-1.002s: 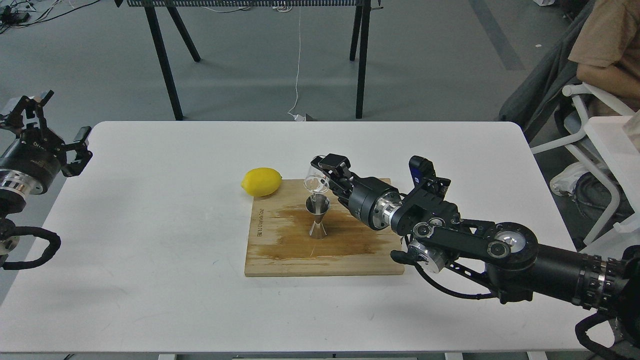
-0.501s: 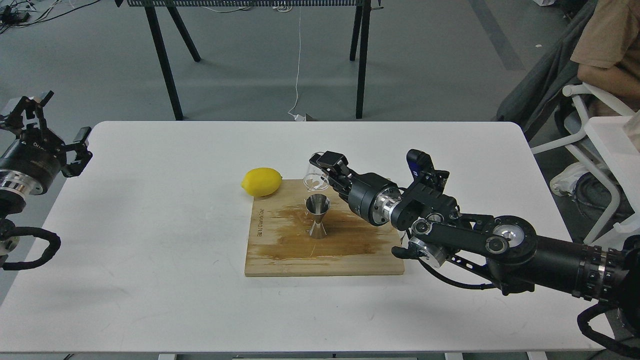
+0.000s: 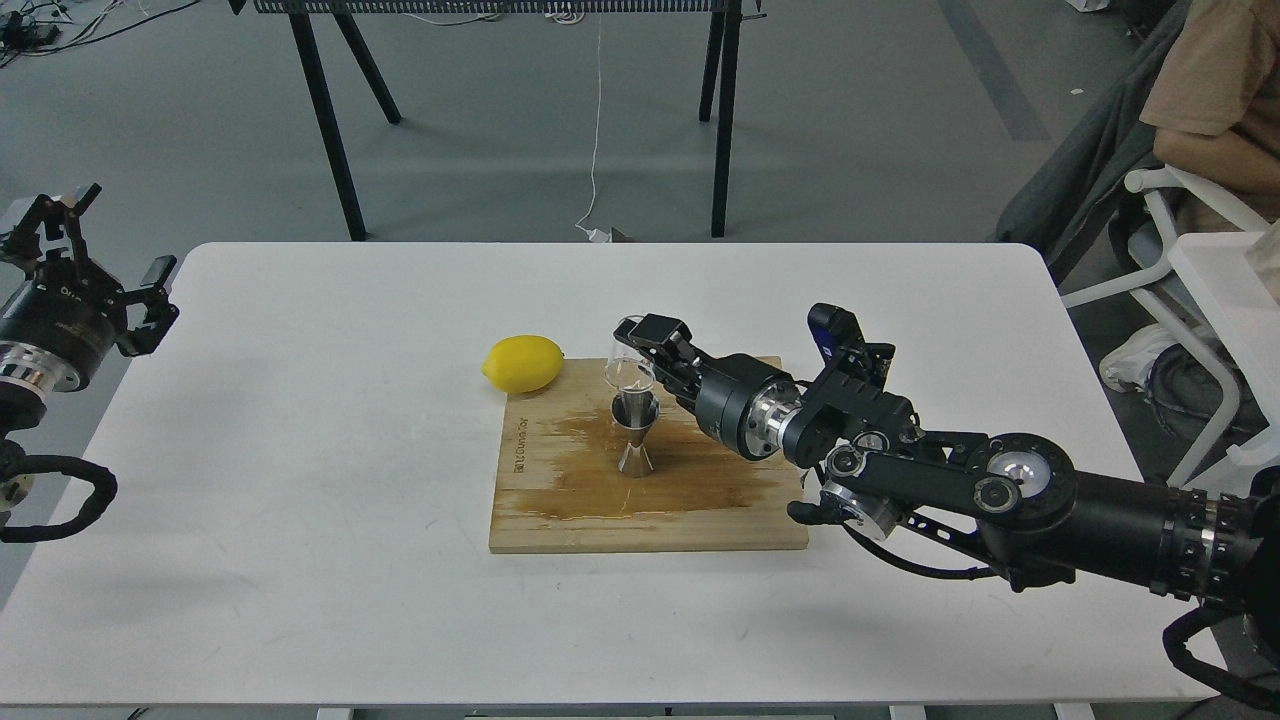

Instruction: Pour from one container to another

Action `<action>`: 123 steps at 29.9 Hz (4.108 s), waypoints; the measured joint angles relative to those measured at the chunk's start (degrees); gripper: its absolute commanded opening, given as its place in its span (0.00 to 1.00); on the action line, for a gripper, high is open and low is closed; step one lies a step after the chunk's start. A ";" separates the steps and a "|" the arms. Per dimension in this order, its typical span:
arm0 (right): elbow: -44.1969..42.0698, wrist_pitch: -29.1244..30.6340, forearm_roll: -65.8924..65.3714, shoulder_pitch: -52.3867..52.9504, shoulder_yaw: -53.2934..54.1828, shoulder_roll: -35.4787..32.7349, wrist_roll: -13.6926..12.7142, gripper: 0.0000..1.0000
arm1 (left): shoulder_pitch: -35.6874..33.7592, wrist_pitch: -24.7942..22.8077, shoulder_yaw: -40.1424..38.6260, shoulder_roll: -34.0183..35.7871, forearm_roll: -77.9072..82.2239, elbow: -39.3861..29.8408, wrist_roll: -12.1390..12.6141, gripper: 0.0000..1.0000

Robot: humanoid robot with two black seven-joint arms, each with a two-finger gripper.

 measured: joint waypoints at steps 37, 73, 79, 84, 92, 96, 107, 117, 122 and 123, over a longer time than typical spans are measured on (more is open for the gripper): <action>1.16 -0.25 -4.69 4.15 -5.56 -0.32 0.71 0.36 | 0.03 0.00 0.09 -0.01 0.00 0.07 0.00 0.95; 1.88 -0.24 2.21 -3.62 11.70 -3.76 1.95 0.36 | 0.03 0.00 0.09 0.05 0.00 0.07 0.00 0.95; 2.76 -0.17 9.83 -11.71 27.43 -3.74 3.56 0.36 | 0.03 0.00 0.02 -0.10 -0.07 0.07 0.00 0.95; 4.10 0.67 18.18 -20.49 42.95 -3.16 5.34 0.36 | 0.11 0.00 -0.01 -0.28 -0.17 0.07 0.00 0.95; 3.83 4.92 36.54 -33.88 64.96 0.58 7.12 0.36 | 0.45 0.00 -0.04 -0.98 -0.25 0.07 0.00 0.95; 2.07 5.68 45.82 -38.57 71.36 2.95 7.11 0.36 | 1.06 0.00 0.07 -1.04 -0.13 0.02 0.00 0.95; -6.93 4.44 63.88 -41.42 72.95 3.82 7.91 0.35 | 1.19 0.00 0.09 -0.88 -0.01 0.06 0.00 0.95; -9.90 1.43 65.37 -41.64 72.79 6.22 7.82 0.36 | 1.42 0.00 0.09 -0.96 -0.01 0.07 0.00 0.95; -10.47 -0.21 65.29 -41.56 72.28 6.42 7.82 0.36 | 1.47 0.00 0.09 -0.97 0.04 0.07 0.00 0.95; -10.62 -0.29 65.29 -41.55 72.18 6.44 7.82 0.37 | 1.47 0.00 0.09 -0.96 0.07 0.07 0.00 0.95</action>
